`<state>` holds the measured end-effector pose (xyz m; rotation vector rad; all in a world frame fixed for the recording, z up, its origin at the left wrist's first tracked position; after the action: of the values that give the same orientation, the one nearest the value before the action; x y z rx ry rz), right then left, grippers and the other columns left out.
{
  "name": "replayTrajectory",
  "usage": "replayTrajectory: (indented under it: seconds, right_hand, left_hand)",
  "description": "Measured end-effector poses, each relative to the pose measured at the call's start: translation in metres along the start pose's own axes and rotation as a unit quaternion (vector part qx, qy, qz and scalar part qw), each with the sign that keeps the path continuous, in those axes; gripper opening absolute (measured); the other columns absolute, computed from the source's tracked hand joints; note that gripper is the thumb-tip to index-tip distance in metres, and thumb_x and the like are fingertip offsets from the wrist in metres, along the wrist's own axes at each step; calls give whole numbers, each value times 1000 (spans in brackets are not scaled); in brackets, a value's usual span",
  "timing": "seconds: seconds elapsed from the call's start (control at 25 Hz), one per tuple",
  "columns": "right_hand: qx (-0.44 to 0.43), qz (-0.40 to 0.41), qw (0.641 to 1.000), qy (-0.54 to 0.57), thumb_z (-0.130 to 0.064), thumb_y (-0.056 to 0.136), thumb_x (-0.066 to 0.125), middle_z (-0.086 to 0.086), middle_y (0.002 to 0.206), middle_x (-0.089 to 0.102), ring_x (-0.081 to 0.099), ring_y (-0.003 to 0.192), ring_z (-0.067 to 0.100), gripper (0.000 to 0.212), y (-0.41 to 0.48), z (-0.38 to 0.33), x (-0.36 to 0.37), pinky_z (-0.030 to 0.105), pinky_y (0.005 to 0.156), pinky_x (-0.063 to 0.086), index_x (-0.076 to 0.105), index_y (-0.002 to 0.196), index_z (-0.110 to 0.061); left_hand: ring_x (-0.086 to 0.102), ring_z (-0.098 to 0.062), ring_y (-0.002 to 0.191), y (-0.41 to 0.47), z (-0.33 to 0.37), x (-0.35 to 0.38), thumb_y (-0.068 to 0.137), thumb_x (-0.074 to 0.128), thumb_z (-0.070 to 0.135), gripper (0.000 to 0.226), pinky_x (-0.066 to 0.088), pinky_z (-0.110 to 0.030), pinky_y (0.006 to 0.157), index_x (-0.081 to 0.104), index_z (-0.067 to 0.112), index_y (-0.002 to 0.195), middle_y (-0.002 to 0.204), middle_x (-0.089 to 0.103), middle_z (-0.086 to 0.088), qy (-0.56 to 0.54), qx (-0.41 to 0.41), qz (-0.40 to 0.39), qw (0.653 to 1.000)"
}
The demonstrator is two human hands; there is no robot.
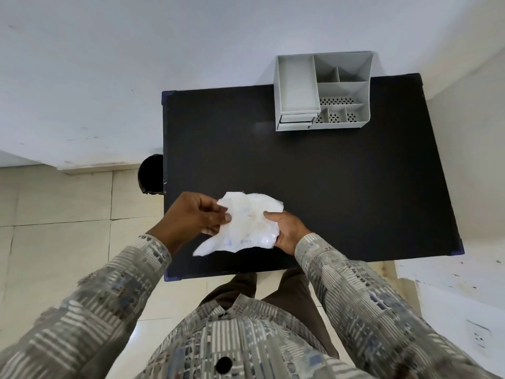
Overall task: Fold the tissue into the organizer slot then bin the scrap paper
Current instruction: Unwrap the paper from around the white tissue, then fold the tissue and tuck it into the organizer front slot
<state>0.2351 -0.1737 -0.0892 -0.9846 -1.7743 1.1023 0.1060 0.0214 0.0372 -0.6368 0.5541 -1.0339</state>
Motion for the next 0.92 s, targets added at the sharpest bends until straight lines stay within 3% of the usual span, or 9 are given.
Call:
replayTrajectory:
  seconds: [0.08,0.24,0.36,0.48,0.6,0.68,0.76,0.92]
  right_hand:
    - [-16,9,1000,-16,-8,100,64,20,126,74,72,113,40,27,-4,-1,-1,62,98,57,69,127,-8]
    - [-38,46,997,-46,-9,100,64,14,120,76,73,100,32,20,-6,-1,-2,53,88,61,69,119,-15]
    - [-61,94,987,-114,-11,100,63,10,116,75,72,97,29,22,-2,3,-4,47,76,63,67,120,-17]
    - [-111,179,954,-211,-19,96,61,10,116,76,74,100,31,19,1,5,-12,54,86,64,70,112,-21]
    - [-137,200,940,-239,-29,90,66,7,120,74,73,104,31,35,2,5,-23,54,91,63,69,123,-21]
    - [-129,182,948,-225,-21,88,73,4,119,73,73,105,30,38,-6,5,-24,54,91,63,67,126,-22]
    - [-150,220,936,-231,-16,88,70,8,124,74,72,109,32,39,-9,4,-29,53,95,62,69,127,-18]
    - [-168,272,895,-311,-21,100,57,15,139,64,63,125,37,38,-16,-1,-40,49,110,51,64,136,-10]
  left_hand:
    - [70,-18,64,5,-14,-1,85,86,9,5,63,-31,68,82,9,87,74,78,-4,54,3,38,998]
    - [67,-15,79,12,-35,-10,90,82,29,18,54,-34,81,72,16,98,89,73,4,112,62,217,968]
    - [67,-26,92,16,-55,-17,85,85,33,42,51,-39,89,62,19,117,106,72,2,253,28,216,943]
    - [69,-39,97,23,-79,-27,84,79,20,35,54,-38,87,64,21,114,112,77,-11,289,-15,250,924]
    - [69,-44,108,29,-86,-26,83,84,27,58,60,-49,92,57,23,134,124,73,-12,268,-37,222,937]
    - [68,-45,112,37,-87,-22,83,84,24,68,63,-50,90,53,23,144,126,70,-11,269,-19,196,943]
    - [67,-48,118,45,-85,-21,90,76,18,64,56,-52,99,50,21,149,135,69,-19,311,5,239,920]
    - [40,-49,150,47,-80,-15,99,69,37,79,43,-63,114,29,19,165,170,31,-22,322,94,289,897]
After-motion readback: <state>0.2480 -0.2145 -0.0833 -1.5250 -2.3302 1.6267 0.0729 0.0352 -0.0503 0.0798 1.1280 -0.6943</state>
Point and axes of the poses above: each hand's wrist, its own y-axis towards the middle knuckle, its own x-axis out of the palm, z = x × y, the point moved 2 cm from there along y, towards the middle knuckle
